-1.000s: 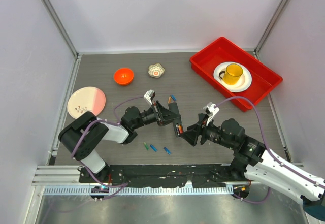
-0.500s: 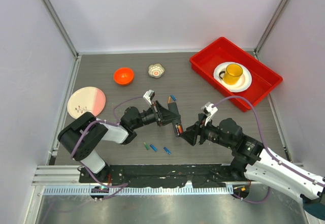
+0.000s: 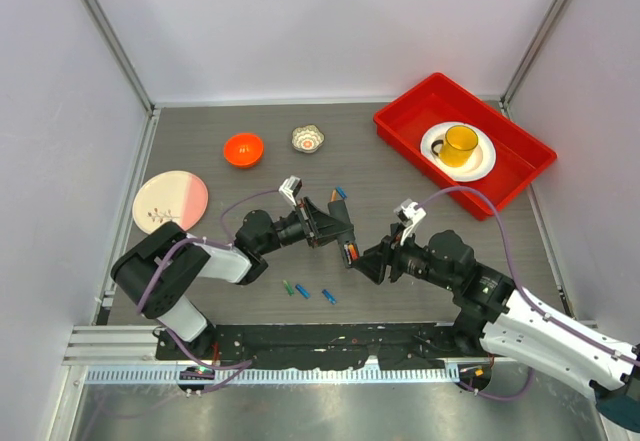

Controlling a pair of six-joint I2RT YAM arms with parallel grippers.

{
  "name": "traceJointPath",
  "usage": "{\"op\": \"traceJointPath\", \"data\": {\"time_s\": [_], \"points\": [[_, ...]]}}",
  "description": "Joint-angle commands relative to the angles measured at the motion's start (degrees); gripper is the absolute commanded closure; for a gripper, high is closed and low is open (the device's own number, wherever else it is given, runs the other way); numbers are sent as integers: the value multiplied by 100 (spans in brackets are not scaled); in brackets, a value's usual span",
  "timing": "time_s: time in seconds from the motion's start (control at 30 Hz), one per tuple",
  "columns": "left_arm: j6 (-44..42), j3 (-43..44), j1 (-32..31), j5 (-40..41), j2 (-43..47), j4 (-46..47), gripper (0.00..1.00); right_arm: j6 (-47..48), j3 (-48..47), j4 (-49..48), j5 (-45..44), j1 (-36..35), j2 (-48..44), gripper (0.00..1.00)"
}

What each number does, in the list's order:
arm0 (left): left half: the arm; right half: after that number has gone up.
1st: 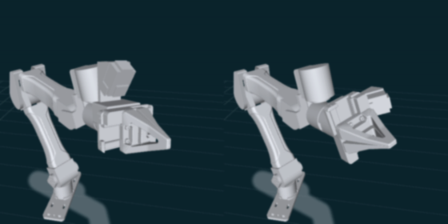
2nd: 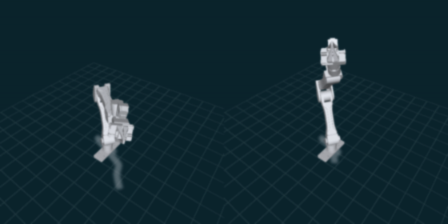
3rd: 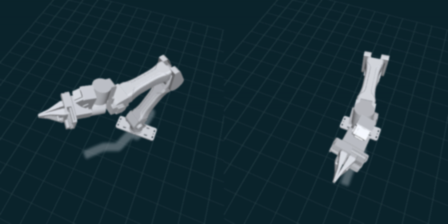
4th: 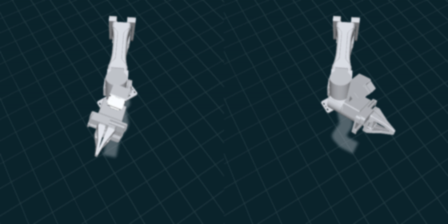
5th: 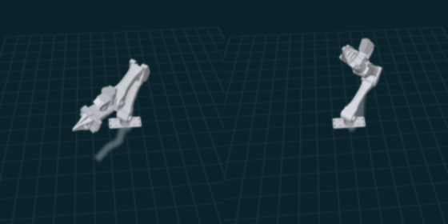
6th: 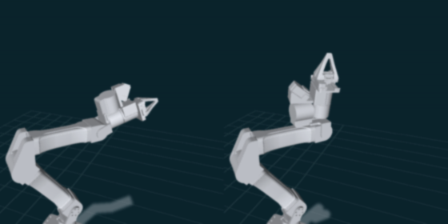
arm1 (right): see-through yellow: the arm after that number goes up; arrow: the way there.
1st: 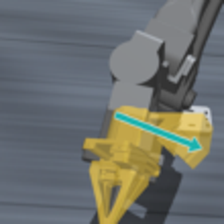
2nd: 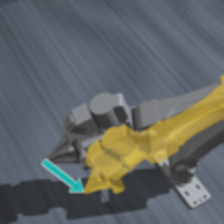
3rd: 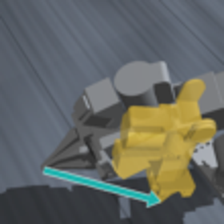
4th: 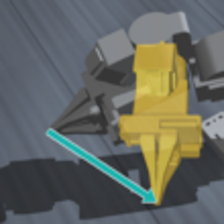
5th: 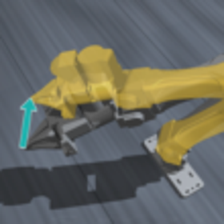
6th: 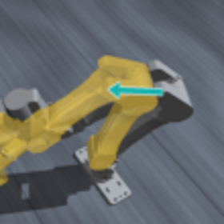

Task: Load the batteries into the remote control
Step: Load the battery into the remote control.

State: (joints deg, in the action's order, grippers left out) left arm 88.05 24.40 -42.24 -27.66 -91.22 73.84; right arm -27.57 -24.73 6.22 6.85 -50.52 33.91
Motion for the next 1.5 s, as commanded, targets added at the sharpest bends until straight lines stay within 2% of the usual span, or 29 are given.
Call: {"op": "traceJointPath", "data": {"time_s": [0.0, 0.4, 1.07, 1.23, 1.27, 1.3, 1.33, 1.47], "points": [[-7, -32, -30, -170, 289, 1475, 100, -29, -5, -296, -158, 121, 115, 45], [-34, -32, -65, -170, 342, 1475, 100, -266, 65, -587, 79, 323, 406, 51], [-104, -85, -74, -108, 412, 1475, 100, -837, 249, -1378, 782, 895, 740, 74], [-104, -76, -83, -99, 403, 1466, 100, -916, 267, -1536, 914, 913, 845, 83], [-104, -67, -91, -108, 403, 1475, 100, -986, 267, -1553, 923, 921, 889, 86], [-121, -76, -92, -108, 403, 1475, 100, -1013, 276, -1606, 932, 921, 907, 95], [-130, -67, -100, -108, 395, 1475, 100, -1057, 285, -1624, 941, 921, 933, 99], [-157, -93, -100, -82, 377, 1475, 100, -1162, 285, -1676, 976, 939, 977, 99]]}}
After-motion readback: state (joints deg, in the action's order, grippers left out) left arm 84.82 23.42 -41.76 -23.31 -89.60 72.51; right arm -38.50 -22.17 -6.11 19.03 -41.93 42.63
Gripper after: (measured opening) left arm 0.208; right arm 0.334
